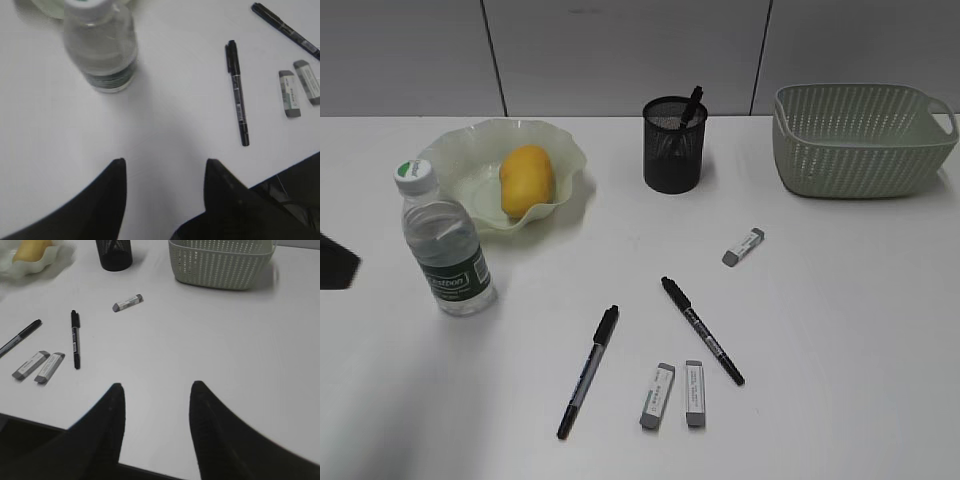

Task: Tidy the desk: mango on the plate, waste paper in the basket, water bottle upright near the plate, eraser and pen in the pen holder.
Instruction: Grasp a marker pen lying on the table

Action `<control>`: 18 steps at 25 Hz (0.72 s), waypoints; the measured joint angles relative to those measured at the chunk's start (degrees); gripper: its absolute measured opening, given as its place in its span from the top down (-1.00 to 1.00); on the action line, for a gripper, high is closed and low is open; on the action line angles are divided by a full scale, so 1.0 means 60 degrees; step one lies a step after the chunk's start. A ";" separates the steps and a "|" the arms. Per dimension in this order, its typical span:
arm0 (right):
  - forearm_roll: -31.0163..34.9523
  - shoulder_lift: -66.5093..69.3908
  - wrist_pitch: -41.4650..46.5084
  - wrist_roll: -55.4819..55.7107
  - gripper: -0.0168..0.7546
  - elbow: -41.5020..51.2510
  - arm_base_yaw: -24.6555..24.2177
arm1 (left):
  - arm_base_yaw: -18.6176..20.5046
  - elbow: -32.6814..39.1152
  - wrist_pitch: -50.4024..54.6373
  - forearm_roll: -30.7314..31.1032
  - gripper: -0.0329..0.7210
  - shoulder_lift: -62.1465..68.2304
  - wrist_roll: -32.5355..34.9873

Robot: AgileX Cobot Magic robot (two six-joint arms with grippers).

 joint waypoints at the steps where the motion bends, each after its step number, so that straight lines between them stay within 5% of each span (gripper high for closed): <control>1: 0.0000 0.0000 0.0000 0.0000 0.05 0.0000 -0.0235 | -0.0413 -0.0096 -0.0161 0.0062 -0.09 0.0494 -0.0227; 9: 0.0030 0.0000 -0.0012 0.0000 0.05 0.0000 -0.1337 | -0.3207 -0.1741 -0.1127 0.1677 -0.09 0.4281 -0.2817; 18: 0.0030 0.0000 -0.0012 0.0000 0.05 0.0000 -0.1337 | -0.3530 -0.4324 -0.0731 0.2023 -0.09 0.8127 -0.3174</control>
